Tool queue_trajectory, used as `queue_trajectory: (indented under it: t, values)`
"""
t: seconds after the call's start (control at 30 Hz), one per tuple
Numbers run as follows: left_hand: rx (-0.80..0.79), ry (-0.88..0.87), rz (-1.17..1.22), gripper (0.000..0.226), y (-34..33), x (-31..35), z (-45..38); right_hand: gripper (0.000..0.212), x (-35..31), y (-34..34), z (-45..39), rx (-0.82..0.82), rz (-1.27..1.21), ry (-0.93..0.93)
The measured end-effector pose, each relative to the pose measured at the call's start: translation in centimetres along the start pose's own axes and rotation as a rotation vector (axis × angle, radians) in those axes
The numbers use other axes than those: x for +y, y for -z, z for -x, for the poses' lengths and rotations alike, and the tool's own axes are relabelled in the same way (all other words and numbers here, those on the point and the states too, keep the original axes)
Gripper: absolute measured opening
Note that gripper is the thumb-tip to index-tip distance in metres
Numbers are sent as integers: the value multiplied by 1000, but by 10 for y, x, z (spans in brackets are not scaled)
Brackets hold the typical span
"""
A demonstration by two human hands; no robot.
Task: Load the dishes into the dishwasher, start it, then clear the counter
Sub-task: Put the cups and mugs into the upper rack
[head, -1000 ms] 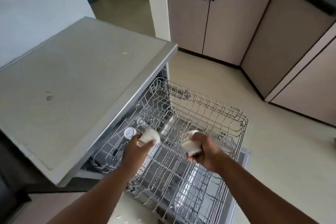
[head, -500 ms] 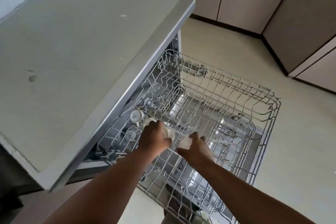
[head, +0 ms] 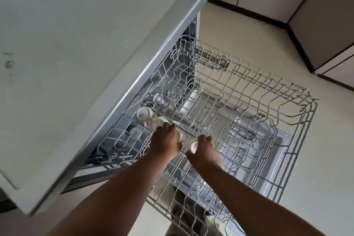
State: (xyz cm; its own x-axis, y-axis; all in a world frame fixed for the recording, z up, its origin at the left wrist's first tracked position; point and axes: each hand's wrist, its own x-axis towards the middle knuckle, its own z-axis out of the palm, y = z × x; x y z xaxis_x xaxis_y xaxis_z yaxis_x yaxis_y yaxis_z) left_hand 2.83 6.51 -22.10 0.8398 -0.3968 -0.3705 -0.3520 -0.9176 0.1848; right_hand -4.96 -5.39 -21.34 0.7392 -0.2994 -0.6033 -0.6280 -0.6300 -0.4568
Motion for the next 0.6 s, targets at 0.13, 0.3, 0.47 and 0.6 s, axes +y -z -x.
queue_trajectory:
  t: [0.13,0.3,0.47,0.6]
  values:
    - [19,-10,-31,51,-3,-2,-2,48,-1,-2,-3,13,-32,63]
    - [11,-22,-56,59,-7,0,-2,49,2,-6,-1,49,-15,135]
    - [12,-39,-85,55,-9,-1,-4,50,8,-5,-1,27,20,141]
    - [-1,-52,-85,58,-10,0,-5,52,5,-1,-3,-5,48,127]
